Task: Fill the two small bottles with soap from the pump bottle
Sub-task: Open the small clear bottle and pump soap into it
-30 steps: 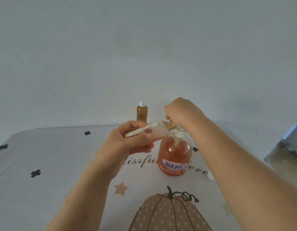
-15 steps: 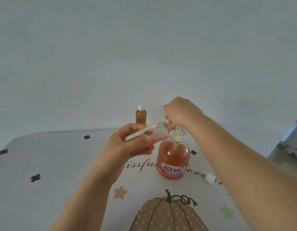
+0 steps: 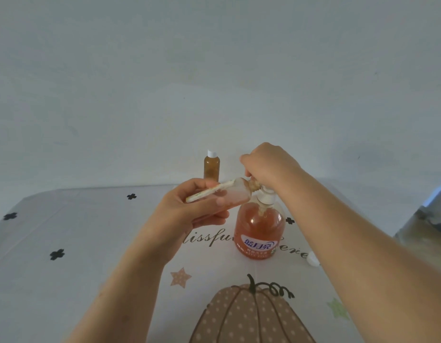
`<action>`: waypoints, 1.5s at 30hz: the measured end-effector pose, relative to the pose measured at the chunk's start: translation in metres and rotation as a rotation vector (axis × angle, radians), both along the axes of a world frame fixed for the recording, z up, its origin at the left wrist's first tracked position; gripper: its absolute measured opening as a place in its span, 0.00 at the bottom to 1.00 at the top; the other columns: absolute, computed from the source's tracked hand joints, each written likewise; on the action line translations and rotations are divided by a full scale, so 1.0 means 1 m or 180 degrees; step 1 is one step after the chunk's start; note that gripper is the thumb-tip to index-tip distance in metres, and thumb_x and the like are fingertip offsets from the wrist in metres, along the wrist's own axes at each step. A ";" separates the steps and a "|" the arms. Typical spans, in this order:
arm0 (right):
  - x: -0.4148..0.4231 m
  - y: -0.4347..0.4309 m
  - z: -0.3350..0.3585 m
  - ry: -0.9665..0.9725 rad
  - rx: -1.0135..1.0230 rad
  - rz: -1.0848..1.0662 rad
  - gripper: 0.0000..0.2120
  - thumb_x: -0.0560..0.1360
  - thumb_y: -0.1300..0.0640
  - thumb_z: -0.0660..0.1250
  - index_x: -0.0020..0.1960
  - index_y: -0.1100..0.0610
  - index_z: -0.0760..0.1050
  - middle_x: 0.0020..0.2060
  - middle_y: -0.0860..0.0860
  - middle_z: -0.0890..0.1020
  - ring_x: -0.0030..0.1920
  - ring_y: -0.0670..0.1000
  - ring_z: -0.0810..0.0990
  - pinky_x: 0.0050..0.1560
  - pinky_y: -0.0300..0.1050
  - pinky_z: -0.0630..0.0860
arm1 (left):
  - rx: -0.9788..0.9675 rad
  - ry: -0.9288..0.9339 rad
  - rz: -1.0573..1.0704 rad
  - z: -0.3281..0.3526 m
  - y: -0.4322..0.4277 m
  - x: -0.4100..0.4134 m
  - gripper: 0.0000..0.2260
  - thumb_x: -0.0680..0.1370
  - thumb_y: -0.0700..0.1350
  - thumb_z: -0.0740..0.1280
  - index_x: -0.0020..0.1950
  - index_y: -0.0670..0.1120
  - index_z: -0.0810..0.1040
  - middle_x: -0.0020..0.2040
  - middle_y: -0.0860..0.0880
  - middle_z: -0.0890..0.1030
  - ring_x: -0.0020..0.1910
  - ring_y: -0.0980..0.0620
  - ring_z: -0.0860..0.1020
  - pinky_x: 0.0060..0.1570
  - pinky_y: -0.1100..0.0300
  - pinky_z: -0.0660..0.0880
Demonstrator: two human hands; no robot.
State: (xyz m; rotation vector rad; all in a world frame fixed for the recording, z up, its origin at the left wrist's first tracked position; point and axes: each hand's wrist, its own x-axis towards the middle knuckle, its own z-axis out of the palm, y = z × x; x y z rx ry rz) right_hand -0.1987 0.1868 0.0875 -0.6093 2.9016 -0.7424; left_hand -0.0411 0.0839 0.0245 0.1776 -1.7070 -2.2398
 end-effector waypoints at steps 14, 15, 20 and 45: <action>-0.003 0.004 0.004 0.0170 -0.0106 0.0169 0.14 0.77 0.53 0.61 0.49 0.59 0.82 0.44 0.54 0.87 0.38 0.56 0.83 0.44 0.47 0.77 | 0.0031 0.0142 0.0018 0.000 0.003 0.000 0.11 0.66 0.38 0.75 0.47 0.45 0.82 0.45 0.41 0.84 0.41 0.43 0.83 0.44 0.56 0.81; -0.004 0.005 0.006 0.0164 -0.0087 0.0170 0.14 0.76 0.53 0.61 0.49 0.59 0.82 0.44 0.54 0.87 0.42 0.56 0.85 0.47 0.48 0.79 | 0.0031 0.0162 0.0013 0.001 0.004 0.000 0.11 0.66 0.39 0.75 0.47 0.45 0.83 0.45 0.41 0.84 0.41 0.44 0.83 0.44 0.56 0.81; -0.008 0.003 0.006 0.0012 -0.0002 0.0134 0.14 0.74 0.53 0.61 0.49 0.58 0.83 0.44 0.52 0.87 0.38 0.54 0.81 0.43 0.45 0.75 | 0.0073 0.0189 -0.0001 0.001 0.004 0.001 0.10 0.65 0.39 0.75 0.46 0.46 0.83 0.45 0.41 0.84 0.41 0.44 0.83 0.44 0.56 0.81; -0.009 0.002 0.003 0.0183 0.0130 -0.0058 0.13 0.75 0.53 0.62 0.47 0.57 0.83 0.36 0.52 0.83 0.36 0.54 0.80 0.36 0.42 0.70 | 0.0143 0.0180 0.0003 0.000 0.004 0.000 0.13 0.65 0.37 0.75 0.47 0.44 0.82 0.45 0.42 0.85 0.42 0.44 0.83 0.44 0.56 0.81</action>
